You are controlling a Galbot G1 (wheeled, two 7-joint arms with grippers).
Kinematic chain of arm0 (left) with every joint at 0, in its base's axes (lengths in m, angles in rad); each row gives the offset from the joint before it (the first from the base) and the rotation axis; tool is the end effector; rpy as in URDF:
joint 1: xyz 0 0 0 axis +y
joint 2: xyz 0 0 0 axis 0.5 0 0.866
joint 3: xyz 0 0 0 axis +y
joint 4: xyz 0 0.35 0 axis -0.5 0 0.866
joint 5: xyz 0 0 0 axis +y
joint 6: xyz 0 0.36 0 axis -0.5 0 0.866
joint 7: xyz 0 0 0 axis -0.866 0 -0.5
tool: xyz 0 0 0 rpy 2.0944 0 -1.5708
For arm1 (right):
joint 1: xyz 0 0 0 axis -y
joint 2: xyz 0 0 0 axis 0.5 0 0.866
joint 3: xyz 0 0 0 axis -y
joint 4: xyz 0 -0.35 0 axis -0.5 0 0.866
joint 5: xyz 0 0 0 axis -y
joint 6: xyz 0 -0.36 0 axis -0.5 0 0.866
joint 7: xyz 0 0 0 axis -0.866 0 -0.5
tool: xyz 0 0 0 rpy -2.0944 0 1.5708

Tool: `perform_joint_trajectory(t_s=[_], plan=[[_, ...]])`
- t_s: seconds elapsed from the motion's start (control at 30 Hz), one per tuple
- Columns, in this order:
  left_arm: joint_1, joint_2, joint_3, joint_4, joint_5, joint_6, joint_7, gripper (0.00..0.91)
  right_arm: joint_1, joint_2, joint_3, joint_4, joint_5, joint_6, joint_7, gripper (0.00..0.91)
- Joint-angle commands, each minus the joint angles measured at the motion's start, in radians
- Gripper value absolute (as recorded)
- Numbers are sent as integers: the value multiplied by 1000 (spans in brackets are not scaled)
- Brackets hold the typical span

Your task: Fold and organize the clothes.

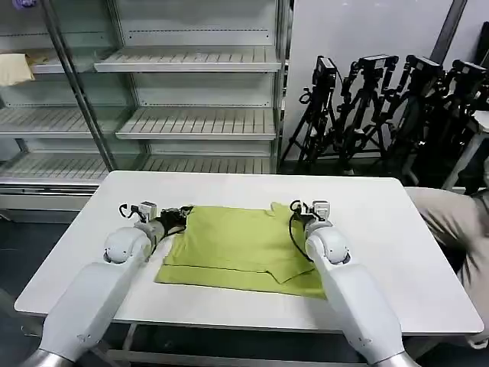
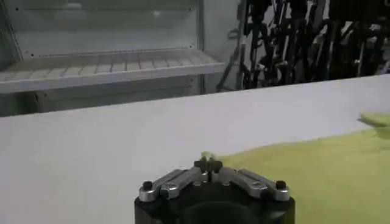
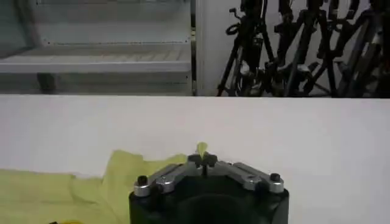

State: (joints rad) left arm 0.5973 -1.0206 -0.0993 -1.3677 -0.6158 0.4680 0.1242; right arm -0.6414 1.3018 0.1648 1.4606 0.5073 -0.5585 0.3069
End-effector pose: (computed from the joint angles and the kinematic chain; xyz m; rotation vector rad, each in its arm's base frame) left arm 0.4790 0.0972 -0.2530 -0.4800 -2.6761 -0.0860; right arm 0.4693 0.0176 -0.2435 0.0785 -2.7505 0.0049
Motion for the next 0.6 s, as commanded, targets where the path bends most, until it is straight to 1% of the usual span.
perform_joint_trajectory(t_s=[0.03, 0.23, 0.33, 0.53, 0.6], plan=[[179, 58, -74, -243, -40, -13, -27, 10, -105, -42, 21, 198, 14, 3, 10, 0], [270, 75, -128, -281, -38, -29, -31, 10, -158, -72, 31, 275, 4, 10, 2, 0], [312, 71, -174, -317, -39, -36, -32, 10, -190, -94, 32, 312, -41, 41, -24, 0], [385, 80, -234, -368, -39, -45, -31, 10, -262, -131, 50, 405, -19, 32, -12, 0], [403, 86, -248, -369, -39, -65, -29, 10, -298, -140, 60, 443, -4, 32, -8, 0]])
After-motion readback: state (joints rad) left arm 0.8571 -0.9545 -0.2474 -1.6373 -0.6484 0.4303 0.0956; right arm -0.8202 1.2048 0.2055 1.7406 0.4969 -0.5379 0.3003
